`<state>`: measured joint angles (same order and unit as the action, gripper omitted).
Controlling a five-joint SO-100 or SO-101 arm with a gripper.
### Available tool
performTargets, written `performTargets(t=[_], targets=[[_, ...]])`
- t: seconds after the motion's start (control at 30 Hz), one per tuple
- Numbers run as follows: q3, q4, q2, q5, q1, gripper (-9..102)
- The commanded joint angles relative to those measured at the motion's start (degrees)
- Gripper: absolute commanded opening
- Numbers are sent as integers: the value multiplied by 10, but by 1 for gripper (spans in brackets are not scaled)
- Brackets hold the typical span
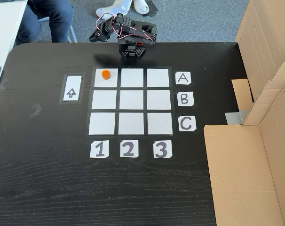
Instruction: Pick up the round, orange token and place it in the grid on square A1.
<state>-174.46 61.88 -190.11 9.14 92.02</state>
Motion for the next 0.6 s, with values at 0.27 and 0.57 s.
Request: performTargets(t=[0.27, 0.57], targets=[[-4, 0, -4, 4, -4, -1], [-6, 4, -4, 4, 3, -1]])
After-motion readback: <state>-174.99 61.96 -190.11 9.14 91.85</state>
